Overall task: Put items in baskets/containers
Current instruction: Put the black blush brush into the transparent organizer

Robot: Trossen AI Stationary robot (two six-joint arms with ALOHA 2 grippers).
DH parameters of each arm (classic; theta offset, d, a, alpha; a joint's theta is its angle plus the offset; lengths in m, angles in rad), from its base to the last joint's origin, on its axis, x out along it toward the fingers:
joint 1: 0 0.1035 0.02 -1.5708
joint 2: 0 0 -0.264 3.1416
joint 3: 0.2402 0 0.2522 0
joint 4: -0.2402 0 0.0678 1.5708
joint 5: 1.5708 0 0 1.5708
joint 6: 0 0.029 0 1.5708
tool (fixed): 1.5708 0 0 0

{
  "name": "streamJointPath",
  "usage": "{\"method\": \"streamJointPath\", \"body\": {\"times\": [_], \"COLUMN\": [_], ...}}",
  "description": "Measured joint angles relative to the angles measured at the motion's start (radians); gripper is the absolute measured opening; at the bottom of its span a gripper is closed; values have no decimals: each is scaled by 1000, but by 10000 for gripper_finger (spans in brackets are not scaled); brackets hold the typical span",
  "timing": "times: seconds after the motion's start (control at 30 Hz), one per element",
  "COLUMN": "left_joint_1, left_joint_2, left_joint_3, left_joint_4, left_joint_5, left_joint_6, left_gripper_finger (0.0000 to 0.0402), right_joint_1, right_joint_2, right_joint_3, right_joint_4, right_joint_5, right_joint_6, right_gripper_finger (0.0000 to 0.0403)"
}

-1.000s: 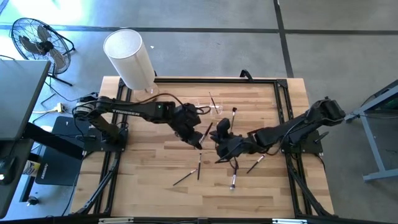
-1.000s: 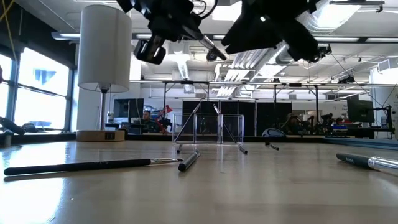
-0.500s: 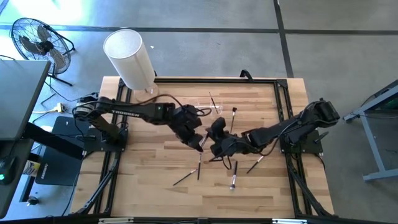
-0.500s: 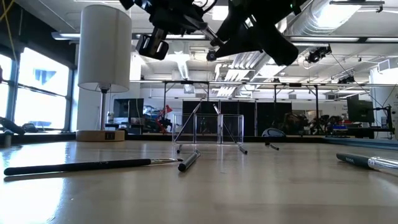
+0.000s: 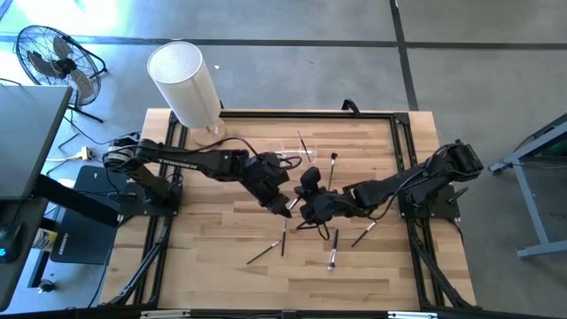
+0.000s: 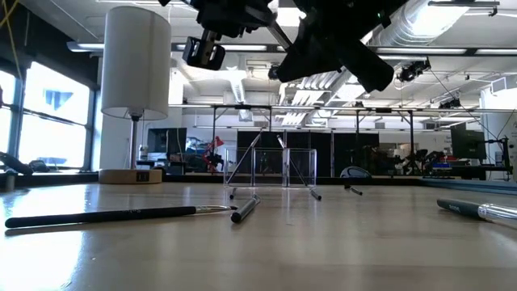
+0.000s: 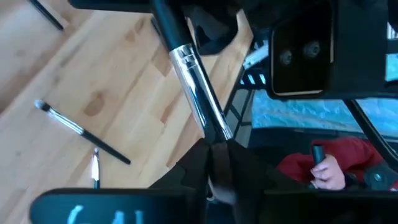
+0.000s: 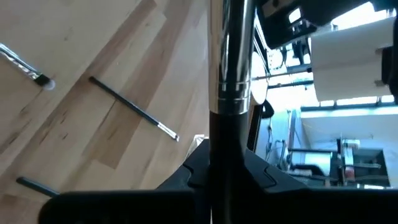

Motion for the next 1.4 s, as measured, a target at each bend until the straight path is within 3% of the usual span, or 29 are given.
{"method": "streamJointPath", "body": {"times": [0.27, 0.43, 0.63, 0.77, 0.97, 1.1, 1.27, 1.4], "left_joint_1": [3, 28, 71, 73, 32, -19, -101, -179], "left_joint_2": [2, 2, -39, -79, -241, -357, -505, -587], "left_joint_3": [0, 0, 0, -4, -80, -191, -351, -463], "left_joint_4": [0, -10, -108, -266, -334, -334, -265, -129], "left_joint_5": [-24, -50, -143, -284, -413, -539, -703, -824], "left_joint_6": [25, 78, 112, 168, 228, 188, 115, 86], "left_gripper_finger": [118, 136, 137, 137, 87, 47, 7, 5], "right_joint_1": [-1, -1, -26, -61, -103, -105, -128, -225], "right_joint_2": [-2, -2, -2, -4, -22, -57, -64, -40], "right_joint_3": [-6, -6, -7, -20, -180, -317, -425, -415], "right_joint_4": [-57, -183, -335, -358, -166, 117, 573, 725], "right_joint_5": [-1, -4, -83, -147, -297, -361, -349, -289], "right_joint_6": [152, 310, 665, 869, 1102, 1259, 1308, 1237], "right_gripper_finger": [28, 28, 28, 28, 28, 28, 28, 28]}}
